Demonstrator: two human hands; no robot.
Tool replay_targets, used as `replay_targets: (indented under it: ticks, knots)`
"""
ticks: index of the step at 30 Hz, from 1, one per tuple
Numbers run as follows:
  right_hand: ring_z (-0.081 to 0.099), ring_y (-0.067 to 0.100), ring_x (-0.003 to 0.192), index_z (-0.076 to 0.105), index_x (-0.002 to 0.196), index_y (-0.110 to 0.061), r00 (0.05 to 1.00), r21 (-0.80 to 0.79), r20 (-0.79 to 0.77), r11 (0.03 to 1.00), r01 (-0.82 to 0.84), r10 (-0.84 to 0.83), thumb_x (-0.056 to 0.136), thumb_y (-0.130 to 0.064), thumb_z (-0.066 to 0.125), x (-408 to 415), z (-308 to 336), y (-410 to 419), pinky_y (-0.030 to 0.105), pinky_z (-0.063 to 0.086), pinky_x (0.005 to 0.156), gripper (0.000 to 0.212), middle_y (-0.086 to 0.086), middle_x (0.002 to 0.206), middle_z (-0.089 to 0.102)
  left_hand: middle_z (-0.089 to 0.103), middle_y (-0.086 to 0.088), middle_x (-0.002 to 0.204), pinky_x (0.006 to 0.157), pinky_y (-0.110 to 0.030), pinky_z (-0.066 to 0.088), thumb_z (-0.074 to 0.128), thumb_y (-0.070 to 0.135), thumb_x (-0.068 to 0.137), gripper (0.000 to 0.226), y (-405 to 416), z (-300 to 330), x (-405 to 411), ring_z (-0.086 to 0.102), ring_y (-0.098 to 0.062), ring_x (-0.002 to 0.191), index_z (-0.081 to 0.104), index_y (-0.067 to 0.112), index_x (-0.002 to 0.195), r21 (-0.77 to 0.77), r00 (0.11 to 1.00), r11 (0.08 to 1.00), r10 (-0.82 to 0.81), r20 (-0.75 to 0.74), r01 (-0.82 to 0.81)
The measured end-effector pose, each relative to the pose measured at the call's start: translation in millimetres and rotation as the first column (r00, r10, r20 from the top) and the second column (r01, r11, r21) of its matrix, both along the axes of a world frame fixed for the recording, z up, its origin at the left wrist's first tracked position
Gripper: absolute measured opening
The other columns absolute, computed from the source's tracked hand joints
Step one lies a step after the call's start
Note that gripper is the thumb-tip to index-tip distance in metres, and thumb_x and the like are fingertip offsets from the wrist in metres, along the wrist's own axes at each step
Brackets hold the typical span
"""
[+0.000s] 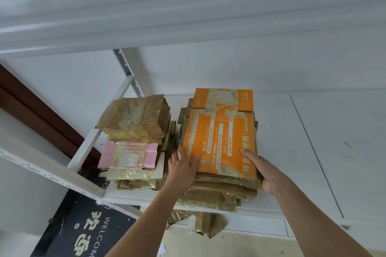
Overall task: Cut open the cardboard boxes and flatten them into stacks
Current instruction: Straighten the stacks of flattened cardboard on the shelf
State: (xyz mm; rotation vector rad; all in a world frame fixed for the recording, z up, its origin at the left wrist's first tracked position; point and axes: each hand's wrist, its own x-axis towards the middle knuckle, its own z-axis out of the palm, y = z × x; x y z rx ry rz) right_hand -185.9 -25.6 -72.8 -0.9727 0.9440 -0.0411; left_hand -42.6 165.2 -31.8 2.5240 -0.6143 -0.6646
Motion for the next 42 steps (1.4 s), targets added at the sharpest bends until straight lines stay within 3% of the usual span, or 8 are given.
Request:
replay_targets:
  ticks: [4,13,17,21,27,32,38,42]
  knots:
    - [0.069,0.027,0.101,0.058,0.125,-0.019,1.000,0.022,0.007,1.000,0.005,-0.005,0.075,-0.046,0.077,-25,3,-23,0.039,0.054,0.077,0.059,0.008,0.104,0.076,0.017,-0.012,0.156,0.119,-0.050,0.018,0.034,0.059,0.098,0.082,-16,-2,-27,0.014,-0.034,0.145,-0.003,0.013,0.156,-0.049,0.999,0.999,0.013,-0.045,-0.015]
    - [0.067,0.026,0.104,0.059,0.128,-0.017,0.993,-0.080,-0.078,0.992,-0.094,0.088,0.068,-0.056,0.074,-52,15,-61,0.038,0.054,0.077,0.073,0.006,0.109,0.074,0.018,-0.013,0.155,0.117,-0.049,0.018,0.045,0.062,0.093,0.083,-51,15,-48,0.012,-0.034,0.144,0.011,0.016,0.153,-0.031,0.997,0.998,0.050,-0.066,-0.052]
    - [0.066,0.029,0.107,0.063,0.122,-0.016,0.991,-0.081,-0.080,0.990,-0.113,0.106,0.067,-0.060,0.072,-57,14,-62,0.044,0.053,0.091,0.071,0.007,0.109,0.074,0.012,-0.017,0.159,0.119,-0.054,0.010,0.041,0.089,0.072,0.114,-44,24,-35,0.008,-0.039,0.147,0.007,0.018,0.155,0.106,0.979,0.978,0.186,-0.077,-0.178]
    - [0.066,0.031,0.109,0.062,0.124,-0.017,0.990,-0.077,-0.099,0.991,-0.111,0.103,0.062,-0.061,0.078,-61,7,-58,0.052,0.047,0.102,0.078,0.007,0.110,0.074,0.003,-0.021,0.162,0.118,-0.059,-0.002,0.040,0.100,0.053,0.141,-32,9,-19,-0.005,-0.042,0.148,-0.004,0.015,0.156,0.221,0.927,0.951,0.273,-0.258,-0.219]
    - [0.066,0.030,0.108,0.053,0.130,-0.023,0.996,-0.117,-0.088,0.993,-0.030,0.020,0.052,-0.063,0.082,-59,-4,-56,0.053,0.050,0.097,0.092,0.005,0.114,0.072,0.029,-0.015,0.156,0.113,-0.051,0.034,0.070,0.082,0.049,0.145,-36,-3,-10,0.037,-0.036,0.139,0.001,0.014,0.156,-0.019,0.804,0.943,0.272,-0.528,-0.332]
    - [0.067,0.026,0.106,0.055,0.129,-0.020,0.998,-0.147,-0.062,0.989,0.005,-0.014,0.062,-0.053,0.080,-60,-1,-49,0.045,0.054,0.088,0.079,0.003,0.112,0.073,0.016,-0.017,0.160,0.115,-0.057,0.027,0.054,0.100,0.012,0.175,-35,-17,-9,0.025,-0.040,0.144,-0.001,0.017,0.156,0.061,0.836,0.949,0.302,-0.458,-0.309]
    - [0.071,0.022,0.097,0.055,0.125,-0.021,1.000,-0.268,0.020,0.963,0.010,-0.005,0.067,-0.036,0.080,-54,26,-46,0.037,0.056,0.075,0.064,0.002,0.107,0.074,0.047,-0.010,0.142,0.104,-0.045,0.045,0.081,0.070,0.050,0.129,-19,-6,-2,0.051,-0.029,0.126,0.024,0.011,0.151,-0.112,0.837,0.922,0.280,-0.471,-0.371]
    - [0.070,0.022,0.101,0.054,0.131,-0.024,0.998,-0.286,0.009,0.956,-0.060,0.066,0.070,-0.038,0.079,-35,30,-34,0.040,0.056,0.080,0.068,0.000,0.111,0.073,0.047,-0.008,0.144,0.103,-0.045,0.047,0.080,0.072,0.041,0.138,-7,-3,2,0.052,-0.027,0.125,0.023,0.015,0.153,-0.135,0.829,0.928,0.238,-0.505,-0.348]
